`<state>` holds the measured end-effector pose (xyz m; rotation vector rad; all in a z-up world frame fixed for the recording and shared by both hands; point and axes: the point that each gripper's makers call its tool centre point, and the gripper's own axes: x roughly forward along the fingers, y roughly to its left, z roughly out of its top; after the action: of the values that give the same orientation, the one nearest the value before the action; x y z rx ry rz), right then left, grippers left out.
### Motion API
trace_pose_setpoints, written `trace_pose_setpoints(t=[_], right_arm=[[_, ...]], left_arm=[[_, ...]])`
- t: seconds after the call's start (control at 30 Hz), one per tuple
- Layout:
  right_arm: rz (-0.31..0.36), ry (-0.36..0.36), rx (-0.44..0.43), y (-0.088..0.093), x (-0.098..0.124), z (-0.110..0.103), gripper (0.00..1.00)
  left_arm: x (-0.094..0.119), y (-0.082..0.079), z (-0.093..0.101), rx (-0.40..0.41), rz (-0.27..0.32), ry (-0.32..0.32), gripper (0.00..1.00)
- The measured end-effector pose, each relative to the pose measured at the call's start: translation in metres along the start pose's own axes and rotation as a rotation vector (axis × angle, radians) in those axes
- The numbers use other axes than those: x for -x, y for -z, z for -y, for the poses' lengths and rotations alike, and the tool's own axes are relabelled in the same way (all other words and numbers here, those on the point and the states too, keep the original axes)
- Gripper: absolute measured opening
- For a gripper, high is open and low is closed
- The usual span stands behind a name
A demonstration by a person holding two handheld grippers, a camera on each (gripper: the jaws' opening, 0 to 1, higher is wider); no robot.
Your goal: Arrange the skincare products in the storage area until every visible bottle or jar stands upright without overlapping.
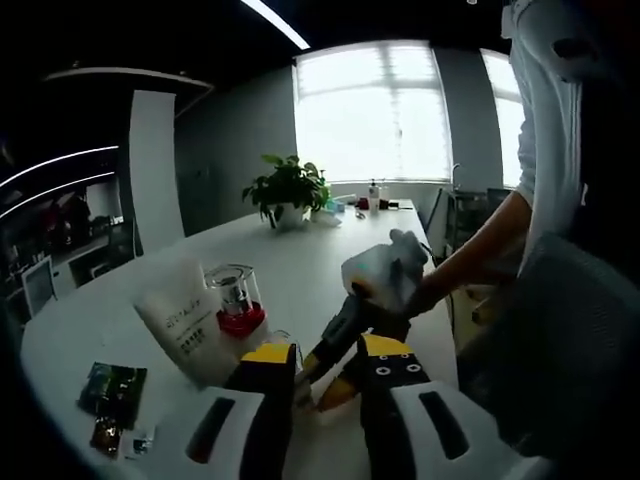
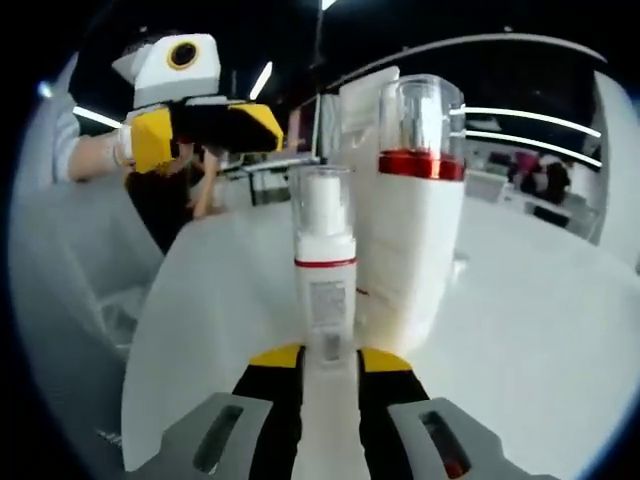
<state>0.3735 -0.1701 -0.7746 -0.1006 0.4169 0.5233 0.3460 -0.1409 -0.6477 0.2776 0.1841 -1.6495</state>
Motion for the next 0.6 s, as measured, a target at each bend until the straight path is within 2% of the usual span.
trace_pose_setpoints(t=[0.13,0.33,0.43,0.47,0.6], right_arm=[[0.011,0.025,-0.017,-0.001,0.008,-0.002,0.1],[0.015,0.047,-0.054,-0.004,0.014,-0.006,0.09],[0.041,0.074,-0.074,-0.014,0.018,-0.006,0.09],[0.049,0.082,-0.077,-0.018,0.019,-0.007,0.09],[0.071,0.105,-0.089,-0.031,0.024,-0.009,0.07]], left_arm=[[0.003,0.016,-0.005,0.005,-0.057,-0.014,0.21],[-0.006,0.056,-0.019,0.032,-0.156,-0.068,0.15],[-0.012,0.072,-0.013,-0.001,-0.211,-0.038,0.17],[-0.013,0.078,-0.017,-0.012,-0.222,-0.033,0.18],[-0.018,0.08,-0.027,0.005,-0.213,-0.056,0.18]])
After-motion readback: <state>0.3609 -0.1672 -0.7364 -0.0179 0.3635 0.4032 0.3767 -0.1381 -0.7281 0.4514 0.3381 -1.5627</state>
